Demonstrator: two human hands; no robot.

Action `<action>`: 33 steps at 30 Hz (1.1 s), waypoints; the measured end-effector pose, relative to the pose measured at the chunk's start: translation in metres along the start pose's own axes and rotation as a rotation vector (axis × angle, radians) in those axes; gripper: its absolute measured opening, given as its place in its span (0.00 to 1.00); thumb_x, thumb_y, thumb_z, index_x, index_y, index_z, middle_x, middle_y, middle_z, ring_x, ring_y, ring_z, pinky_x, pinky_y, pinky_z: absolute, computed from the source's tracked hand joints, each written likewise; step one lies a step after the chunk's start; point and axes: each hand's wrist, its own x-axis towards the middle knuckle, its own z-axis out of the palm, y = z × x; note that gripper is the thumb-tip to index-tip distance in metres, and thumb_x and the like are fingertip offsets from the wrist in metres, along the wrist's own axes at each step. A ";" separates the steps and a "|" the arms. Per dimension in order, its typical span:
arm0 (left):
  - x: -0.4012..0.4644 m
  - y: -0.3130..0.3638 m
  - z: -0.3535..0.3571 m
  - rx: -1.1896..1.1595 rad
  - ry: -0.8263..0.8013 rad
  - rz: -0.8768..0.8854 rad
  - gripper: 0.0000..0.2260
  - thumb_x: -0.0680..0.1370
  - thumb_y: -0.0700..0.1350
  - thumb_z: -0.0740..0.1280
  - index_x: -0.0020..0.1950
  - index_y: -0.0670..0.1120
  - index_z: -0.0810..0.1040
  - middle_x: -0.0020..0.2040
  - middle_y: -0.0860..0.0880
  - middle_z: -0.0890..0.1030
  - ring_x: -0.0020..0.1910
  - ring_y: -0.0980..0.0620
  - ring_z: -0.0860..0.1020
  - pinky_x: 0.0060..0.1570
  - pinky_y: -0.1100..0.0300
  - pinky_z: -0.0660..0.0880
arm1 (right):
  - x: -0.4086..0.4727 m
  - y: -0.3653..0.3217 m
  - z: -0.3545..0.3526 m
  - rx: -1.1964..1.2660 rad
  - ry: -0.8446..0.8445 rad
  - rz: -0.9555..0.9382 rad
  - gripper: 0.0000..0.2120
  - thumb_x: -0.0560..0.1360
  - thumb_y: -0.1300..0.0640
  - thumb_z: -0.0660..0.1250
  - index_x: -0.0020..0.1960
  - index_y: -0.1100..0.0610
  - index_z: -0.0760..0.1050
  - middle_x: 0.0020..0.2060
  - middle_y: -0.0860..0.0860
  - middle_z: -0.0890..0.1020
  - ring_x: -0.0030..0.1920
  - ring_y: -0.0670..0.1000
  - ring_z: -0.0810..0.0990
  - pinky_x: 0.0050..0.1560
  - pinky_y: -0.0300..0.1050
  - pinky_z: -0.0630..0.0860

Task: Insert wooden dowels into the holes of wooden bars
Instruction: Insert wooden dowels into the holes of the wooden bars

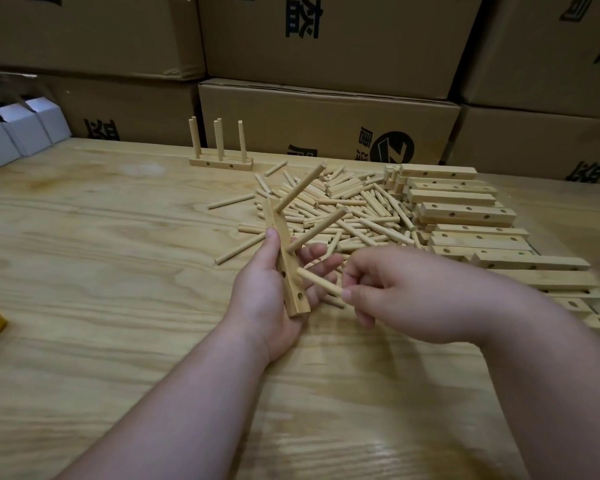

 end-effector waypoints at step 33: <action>0.007 -0.006 -0.005 0.150 0.074 0.084 0.25 0.83 0.63 0.56 0.65 0.44 0.73 0.46 0.48 0.88 0.38 0.48 0.86 0.24 0.62 0.75 | 0.009 -0.012 0.018 0.084 0.146 -0.087 0.09 0.80 0.52 0.65 0.48 0.45 0.84 0.49 0.35 0.84 0.52 0.38 0.81 0.58 0.45 0.78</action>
